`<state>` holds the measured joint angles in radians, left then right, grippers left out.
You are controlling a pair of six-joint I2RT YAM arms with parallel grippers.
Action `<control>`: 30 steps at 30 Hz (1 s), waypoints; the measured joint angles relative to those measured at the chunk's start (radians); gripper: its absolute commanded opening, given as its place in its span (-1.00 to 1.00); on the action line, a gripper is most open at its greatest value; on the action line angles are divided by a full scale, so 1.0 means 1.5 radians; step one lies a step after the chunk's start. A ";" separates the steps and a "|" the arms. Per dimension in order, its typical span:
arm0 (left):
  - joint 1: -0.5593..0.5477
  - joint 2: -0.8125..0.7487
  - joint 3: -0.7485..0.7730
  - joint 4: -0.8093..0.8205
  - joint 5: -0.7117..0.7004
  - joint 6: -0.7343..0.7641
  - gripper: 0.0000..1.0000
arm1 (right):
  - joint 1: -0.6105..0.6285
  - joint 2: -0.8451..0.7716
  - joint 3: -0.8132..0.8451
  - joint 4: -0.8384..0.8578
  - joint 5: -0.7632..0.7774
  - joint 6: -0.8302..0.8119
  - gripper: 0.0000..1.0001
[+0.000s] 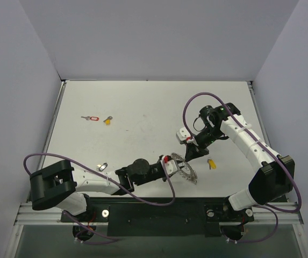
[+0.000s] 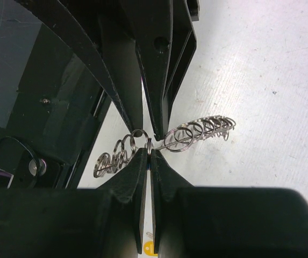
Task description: Put the keys on the keyring
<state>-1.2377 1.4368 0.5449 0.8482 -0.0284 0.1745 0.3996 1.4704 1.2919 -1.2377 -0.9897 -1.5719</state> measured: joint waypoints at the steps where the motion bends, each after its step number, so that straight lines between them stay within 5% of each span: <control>1: -0.001 0.001 0.002 0.002 0.000 0.000 -0.34 | 0.000 0.000 0.000 0.000 -0.002 0.000 -1.00; 30: -0.037 -0.002 0.014 0.016 -0.106 0.031 -0.35 | 0.000 0.000 -0.002 -0.005 -0.009 0.000 -1.00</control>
<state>-1.2926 1.4345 0.5655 0.8722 -0.1871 0.2214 0.3996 1.4704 1.2884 -1.2449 -1.0035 -1.5719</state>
